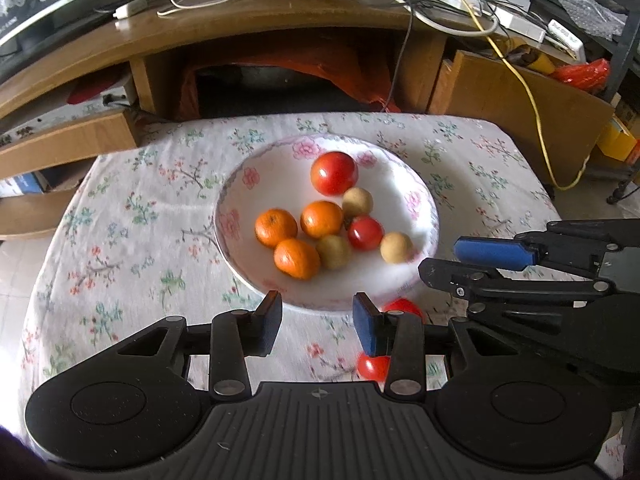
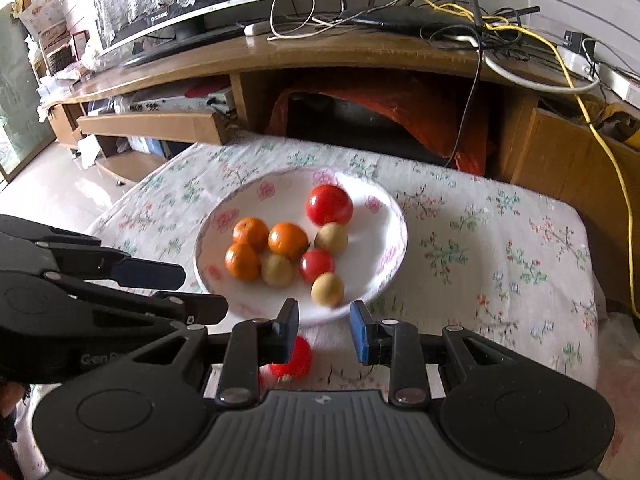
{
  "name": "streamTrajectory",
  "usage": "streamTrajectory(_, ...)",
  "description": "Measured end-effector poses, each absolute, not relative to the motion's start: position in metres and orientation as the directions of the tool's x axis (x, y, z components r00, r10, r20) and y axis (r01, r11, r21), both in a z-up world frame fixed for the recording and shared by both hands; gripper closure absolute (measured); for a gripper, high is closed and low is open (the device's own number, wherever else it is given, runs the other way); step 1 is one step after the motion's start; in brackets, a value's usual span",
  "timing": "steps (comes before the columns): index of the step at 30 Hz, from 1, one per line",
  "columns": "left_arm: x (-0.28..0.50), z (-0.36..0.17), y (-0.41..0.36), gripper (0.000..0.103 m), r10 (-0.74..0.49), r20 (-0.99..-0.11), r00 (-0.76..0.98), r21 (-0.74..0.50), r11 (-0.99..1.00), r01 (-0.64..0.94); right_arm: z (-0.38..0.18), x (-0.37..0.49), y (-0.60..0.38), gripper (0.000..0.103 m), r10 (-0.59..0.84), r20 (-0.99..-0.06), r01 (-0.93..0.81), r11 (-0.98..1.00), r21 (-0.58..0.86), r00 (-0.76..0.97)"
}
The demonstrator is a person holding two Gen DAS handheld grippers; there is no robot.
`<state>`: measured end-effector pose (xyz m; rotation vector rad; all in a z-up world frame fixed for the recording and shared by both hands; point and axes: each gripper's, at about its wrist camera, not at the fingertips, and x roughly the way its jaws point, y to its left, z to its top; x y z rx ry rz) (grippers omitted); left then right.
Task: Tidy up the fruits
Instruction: 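Withdraw both open grippers toward the small red tomatoes on the cloth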
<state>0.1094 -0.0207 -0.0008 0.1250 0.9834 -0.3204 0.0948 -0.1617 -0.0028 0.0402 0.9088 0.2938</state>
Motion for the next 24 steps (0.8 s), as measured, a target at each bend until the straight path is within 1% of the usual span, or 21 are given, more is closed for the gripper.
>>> streamTrajectory(6,0.096,-0.004,-0.016,0.055,-0.215,-0.842,0.494,-0.054,0.946,0.320,-0.011,0.086,-0.156,0.073,0.276,-0.796,-0.244,0.956,0.166,0.539)
streamTrajectory(11,0.088,-0.008,-0.007,0.052,-0.207,-0.854,0.477,-0.059,0.950,0.306,-0.019,0.088,-0.149,0.073,0.301,-0.805,-0.262,0.947,0.187,0.511)
streamTrajectory(24,0.088,-0.018,0.001,0.051,-0.204,-0.870,0.449,-0.067,0.951,0.303,-0.045,0.113,-0.140,0.072,0.315,-0.836,-0.246,0.943,0.223,0.450)
